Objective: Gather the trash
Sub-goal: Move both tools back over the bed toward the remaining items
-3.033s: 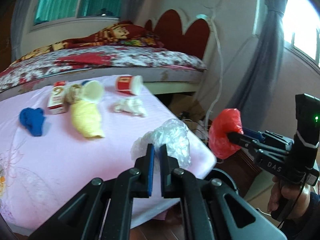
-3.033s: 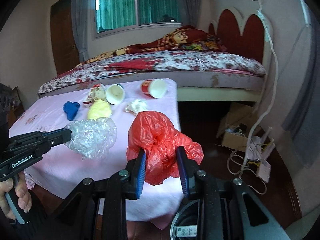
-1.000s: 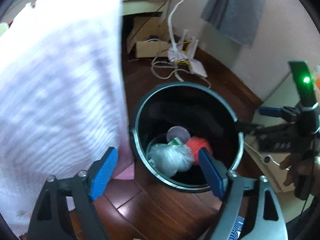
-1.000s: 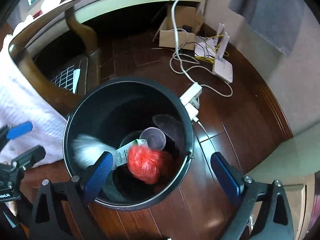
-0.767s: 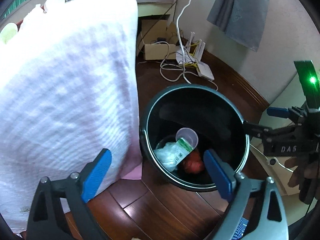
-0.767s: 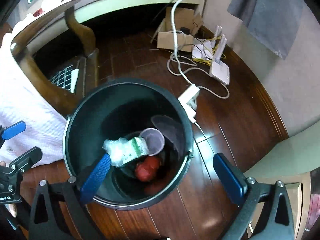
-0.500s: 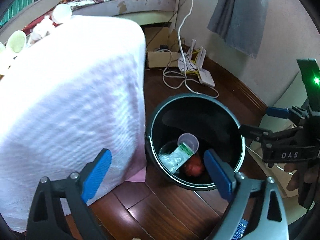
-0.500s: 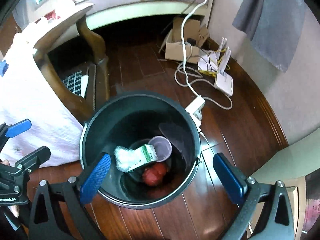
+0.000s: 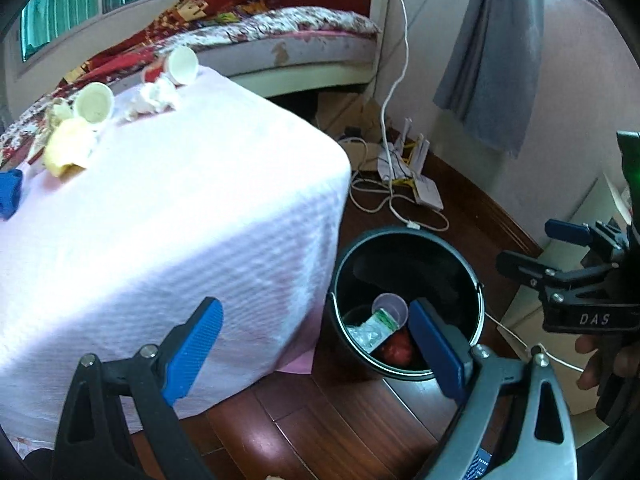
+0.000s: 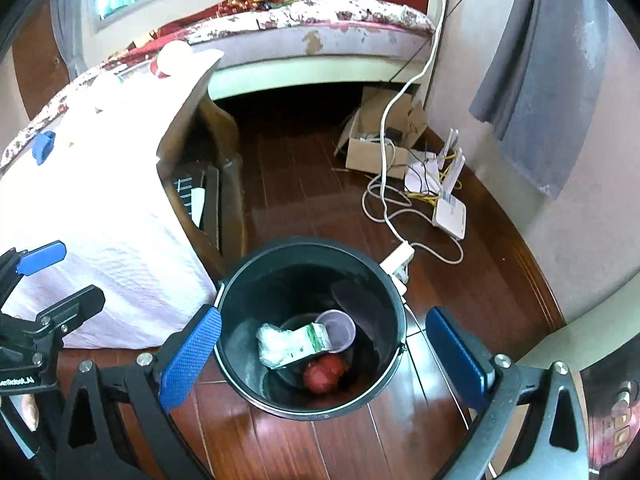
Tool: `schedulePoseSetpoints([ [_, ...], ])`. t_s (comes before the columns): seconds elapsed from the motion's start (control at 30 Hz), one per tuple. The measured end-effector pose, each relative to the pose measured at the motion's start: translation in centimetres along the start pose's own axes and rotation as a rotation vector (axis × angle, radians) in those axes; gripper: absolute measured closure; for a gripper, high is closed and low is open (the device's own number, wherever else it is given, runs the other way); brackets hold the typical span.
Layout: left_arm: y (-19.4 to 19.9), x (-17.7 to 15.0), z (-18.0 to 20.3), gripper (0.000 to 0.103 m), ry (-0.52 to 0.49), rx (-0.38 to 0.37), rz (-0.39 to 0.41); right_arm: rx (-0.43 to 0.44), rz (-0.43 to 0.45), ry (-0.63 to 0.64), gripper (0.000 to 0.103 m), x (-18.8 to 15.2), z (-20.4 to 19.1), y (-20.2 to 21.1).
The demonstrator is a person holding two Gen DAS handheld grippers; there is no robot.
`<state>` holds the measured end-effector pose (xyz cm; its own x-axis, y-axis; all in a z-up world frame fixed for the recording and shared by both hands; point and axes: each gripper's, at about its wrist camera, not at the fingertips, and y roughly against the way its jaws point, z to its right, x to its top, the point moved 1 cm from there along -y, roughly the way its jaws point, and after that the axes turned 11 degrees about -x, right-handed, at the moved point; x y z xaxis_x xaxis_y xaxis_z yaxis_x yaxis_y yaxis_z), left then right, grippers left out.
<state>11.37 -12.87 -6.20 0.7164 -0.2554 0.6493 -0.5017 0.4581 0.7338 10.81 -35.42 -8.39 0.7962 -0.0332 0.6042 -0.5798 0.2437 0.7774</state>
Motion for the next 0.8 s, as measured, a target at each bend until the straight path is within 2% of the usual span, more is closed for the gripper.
schedulePoseSetpoints([
  [0.4, 4.0, 0.9, -2.1, 0.008, 0.028, 0.044, 0.085, 0.041, 0.098, -0.008, 0.0, 2.3, -2.2, 3.4],
  [0.6, 6.7, 1.6, -5.5, 0.008, 0.071, 0.115, 0.14, 0.101, 0.157, 0.004, 0.0, 4.7, -5.3, 4.5],
  [0.8, 9.2, 1.4, -10.6, 0.008, 0.136, 0.206, 0.182, 0.173, 0.213, 0.035, 0.0, 7.0, -10.3, 5.2],
])
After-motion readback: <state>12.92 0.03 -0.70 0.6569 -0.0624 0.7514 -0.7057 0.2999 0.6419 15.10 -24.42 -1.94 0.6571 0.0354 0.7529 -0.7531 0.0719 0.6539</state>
